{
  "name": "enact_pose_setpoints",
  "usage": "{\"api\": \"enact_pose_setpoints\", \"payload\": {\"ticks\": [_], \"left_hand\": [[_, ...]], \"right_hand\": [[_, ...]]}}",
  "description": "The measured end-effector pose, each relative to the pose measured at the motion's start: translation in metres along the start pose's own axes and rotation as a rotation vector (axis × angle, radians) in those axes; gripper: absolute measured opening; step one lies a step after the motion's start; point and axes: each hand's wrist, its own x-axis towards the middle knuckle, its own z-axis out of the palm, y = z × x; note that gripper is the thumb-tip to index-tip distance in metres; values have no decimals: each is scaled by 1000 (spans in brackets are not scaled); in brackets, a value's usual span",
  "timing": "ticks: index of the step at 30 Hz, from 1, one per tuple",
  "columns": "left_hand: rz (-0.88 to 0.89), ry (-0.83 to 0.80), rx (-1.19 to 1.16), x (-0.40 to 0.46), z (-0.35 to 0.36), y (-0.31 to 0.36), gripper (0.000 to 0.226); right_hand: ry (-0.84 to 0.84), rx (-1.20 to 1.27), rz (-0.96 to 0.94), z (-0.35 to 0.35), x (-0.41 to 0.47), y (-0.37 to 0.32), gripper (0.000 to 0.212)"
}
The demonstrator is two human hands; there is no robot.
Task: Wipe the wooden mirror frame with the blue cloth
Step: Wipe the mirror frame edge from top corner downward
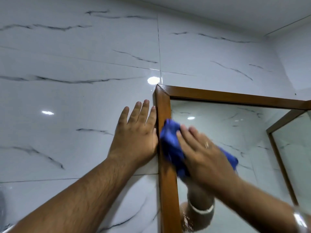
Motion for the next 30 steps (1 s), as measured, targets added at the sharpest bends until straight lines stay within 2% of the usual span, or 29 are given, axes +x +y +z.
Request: {"api": "enact_pose_setpoints", "payload": {"ticks": [3,6,10,12,15,17,18,20,21,26,30], "left_hand": [[24,-20,5,-7,-1,-3,68],[39,-20,15,-10,-1,-5,65],[27,-21,33,-11,-2,-3,68],[30,-35,31,-16,-1,-5,67],[58,-31,16,-33,2,-7,67],[63,-40,17,-42,3,-7,67],[61,-51,17,-44,2,-7,68],[57,-63,13,-45,1,-6,69],[55,-67,13,-45,0,-6,70],[44,-81,4,-45,-1,-5,70],[53,-73,-6,-54,-2,-7,69]], "right_hand": [[44,21,51,-17,77,26,70],[60,106,67,-18,101,37,63],[53,283,35,-2,27,10,64],[53,350,21,14,-34,-15,57],[23,206,-93,32,-100,-39,46],[34,149,-127,34,-102,-35,42],[33,150,-110,31,-90,-31,52],[42,117,-37,21,-46,-17,87],[68,121,14,16,-18,-8,93],[95,223,125,-13,98,31,68],[100,329,58,-9,62,20,73]]}}
